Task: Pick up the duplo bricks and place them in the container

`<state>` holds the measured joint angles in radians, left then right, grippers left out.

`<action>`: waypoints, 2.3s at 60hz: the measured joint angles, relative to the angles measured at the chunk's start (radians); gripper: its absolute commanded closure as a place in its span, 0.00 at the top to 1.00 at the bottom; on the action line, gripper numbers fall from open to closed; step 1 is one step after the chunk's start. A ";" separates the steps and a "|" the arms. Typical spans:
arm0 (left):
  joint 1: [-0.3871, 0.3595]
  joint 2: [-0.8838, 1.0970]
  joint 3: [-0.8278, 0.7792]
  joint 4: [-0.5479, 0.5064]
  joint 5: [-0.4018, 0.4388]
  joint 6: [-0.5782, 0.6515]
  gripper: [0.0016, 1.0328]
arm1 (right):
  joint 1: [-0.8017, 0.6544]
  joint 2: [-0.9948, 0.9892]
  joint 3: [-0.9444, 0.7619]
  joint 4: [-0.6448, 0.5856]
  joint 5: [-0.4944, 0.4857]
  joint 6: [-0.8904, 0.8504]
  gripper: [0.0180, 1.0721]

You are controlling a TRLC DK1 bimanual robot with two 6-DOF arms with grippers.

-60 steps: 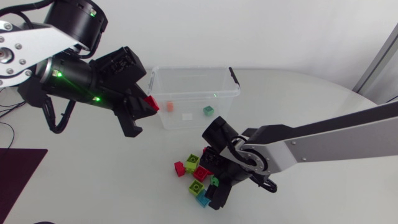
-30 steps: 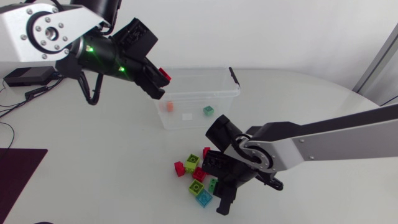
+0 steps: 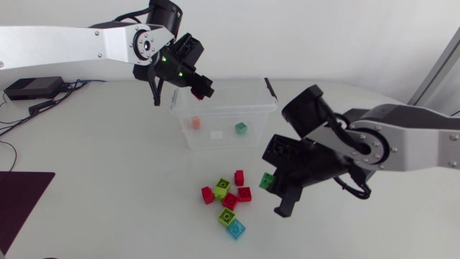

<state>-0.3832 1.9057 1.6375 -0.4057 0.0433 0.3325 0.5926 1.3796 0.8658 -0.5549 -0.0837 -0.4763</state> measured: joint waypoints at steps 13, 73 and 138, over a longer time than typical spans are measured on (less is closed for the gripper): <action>0.011 -0.188 -0.150 0.006 0.011 0.030 0.96 | -0.095 -0.002 0.158 0.013 -0.025 0.006 0.27; -0.223 -0.304 -0.709 -0.066 0.060 0.346 0.96 | -0.202 0.418 0.655 0.249 -0.024 0.136 0.95; -0.258 -0.229 -0.645 -0.016 0.061 0.341 0.28 | -0.046 0.146 -0.108 0.246 -0.165 -0.157 0.95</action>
<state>-0.6415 1.6768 0.9928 -0.4213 0.1043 0.6735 0.5465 1.5261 0.7578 -0.3092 -0.2489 -0.6334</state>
